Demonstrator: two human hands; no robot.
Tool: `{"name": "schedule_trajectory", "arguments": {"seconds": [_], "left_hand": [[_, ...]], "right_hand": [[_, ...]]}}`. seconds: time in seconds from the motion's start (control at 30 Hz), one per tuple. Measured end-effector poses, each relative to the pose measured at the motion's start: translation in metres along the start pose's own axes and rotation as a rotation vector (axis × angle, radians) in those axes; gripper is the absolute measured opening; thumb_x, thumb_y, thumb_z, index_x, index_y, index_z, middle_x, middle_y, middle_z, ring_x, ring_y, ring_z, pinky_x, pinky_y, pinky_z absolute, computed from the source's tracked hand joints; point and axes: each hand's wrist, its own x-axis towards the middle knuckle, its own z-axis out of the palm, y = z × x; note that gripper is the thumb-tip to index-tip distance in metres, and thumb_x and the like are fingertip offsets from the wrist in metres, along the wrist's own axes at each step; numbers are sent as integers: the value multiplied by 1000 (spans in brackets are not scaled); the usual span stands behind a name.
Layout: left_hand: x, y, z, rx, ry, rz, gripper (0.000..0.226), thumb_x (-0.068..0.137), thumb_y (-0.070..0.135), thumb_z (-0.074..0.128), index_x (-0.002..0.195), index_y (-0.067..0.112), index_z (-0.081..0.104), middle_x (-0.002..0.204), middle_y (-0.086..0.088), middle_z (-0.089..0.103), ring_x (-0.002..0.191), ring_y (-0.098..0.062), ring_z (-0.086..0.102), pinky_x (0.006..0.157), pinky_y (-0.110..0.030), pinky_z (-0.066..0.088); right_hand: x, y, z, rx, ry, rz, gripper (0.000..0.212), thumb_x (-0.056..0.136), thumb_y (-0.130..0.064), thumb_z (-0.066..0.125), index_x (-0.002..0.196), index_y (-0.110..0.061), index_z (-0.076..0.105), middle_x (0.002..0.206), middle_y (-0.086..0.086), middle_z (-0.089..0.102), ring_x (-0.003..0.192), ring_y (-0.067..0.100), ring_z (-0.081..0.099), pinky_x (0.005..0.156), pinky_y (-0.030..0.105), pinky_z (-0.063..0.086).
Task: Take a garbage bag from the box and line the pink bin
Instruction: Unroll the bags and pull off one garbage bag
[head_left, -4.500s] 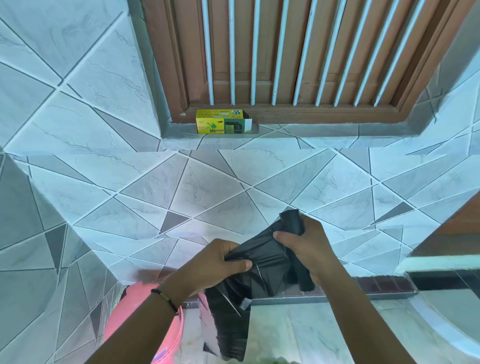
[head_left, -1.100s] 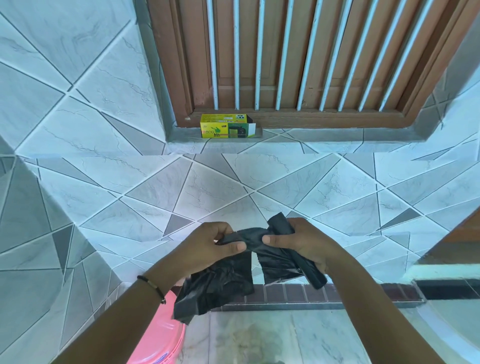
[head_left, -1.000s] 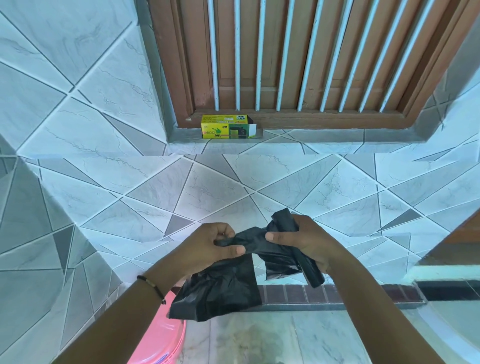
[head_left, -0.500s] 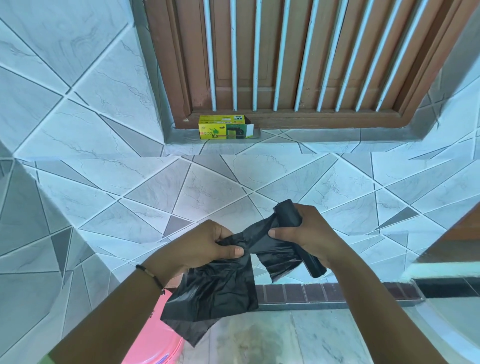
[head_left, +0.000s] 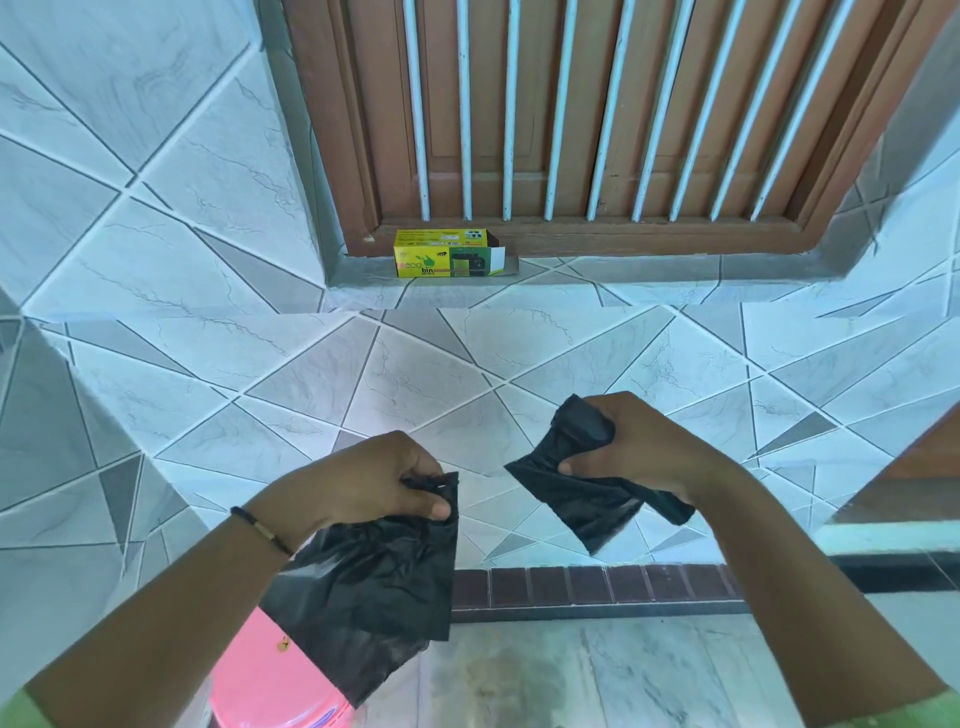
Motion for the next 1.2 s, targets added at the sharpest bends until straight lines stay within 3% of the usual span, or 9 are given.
{"name": "schedule_trajectory", "arguments": {"seconds": [0.17,0.33,0.47,0.57,0.67,0.8,0.93,1.1,1.2], "left_hand": [[3,10,-3,7,63,22,45,86,40,60,44,27,52,39,11,40,40,-1,34,44,-14,26],[3,3,7,-209,153,91,36,94,28,50,59,18,48,47,11,40,46,-3,34,46,-13,28],[8,-4,21,-389,159,112,20,95,17,48,82,21,63,58,13,60,60,-3,54,58,-14,42],[11,-7,34,-317,124,129,21,95,18,47,82,26,61,56,17,59,54,3,50,58,-17,39],[13,-9,46,-312,113,96,32,96,14,46,75,30,65,56,18,59,54,3,49,59,-18,38],[13,-7,56,-488,97,114,29,92,9,48,88,29,68,78,12,69,76,-4,61,75,-20,48],[8,-1,64,-523,147,144,16,94,16,51,91,17,67,65,13,64,60,1,57,59,-10,43],[9,-3,73,-760,322,169,16,86,23,59,84,12,70,65,3,67,61,-8,63,60,-15,48],[11,-1,79,-1029,324,199,21,76,35,66,78,16,74,65,1,68,62,-11,63,60,-18,50]], "right_hand": [[6,3,-7,102,14,6,15,73,-8,76,79,-13,63,67,1,64,58,11,64,55,19,48],[3,15,-7,319,14,38,17,74,-6,76,86,-8,65,78,9,69,71,23,69,65,30,54],[1,27,10,739,-51,62,25,69,-8,74,93,-3,67,89,18,70,82,34,67,72,38,57],[2,32,36,1157,-179,31,61,62,-19,82,112,7,59,115,26,63,104,38,62,90,46,53],[3,26,60,1394,-258,-20,50,59,-24,82,100,3,70,107,15,71,106,27,66,103,45,41],[5,16,73,1534,-139,85,33,39,-18,90,64,-7,71,69,9,72,71,24,72,84,41,55],[7,15,78,1481,-1,247,47,19,-20,92,56,-8,67,56,9,64,48,23,62,50,29,55],[6,8,83,1455,77,359,23,55,-25,69,62,-6,59,50,12,59,41,23,58,47,26,54],[8,11,86,1510,48,350,33,49,-24,76,68,-1,61,60,17,64,49,27,63,53,30,57]]}}
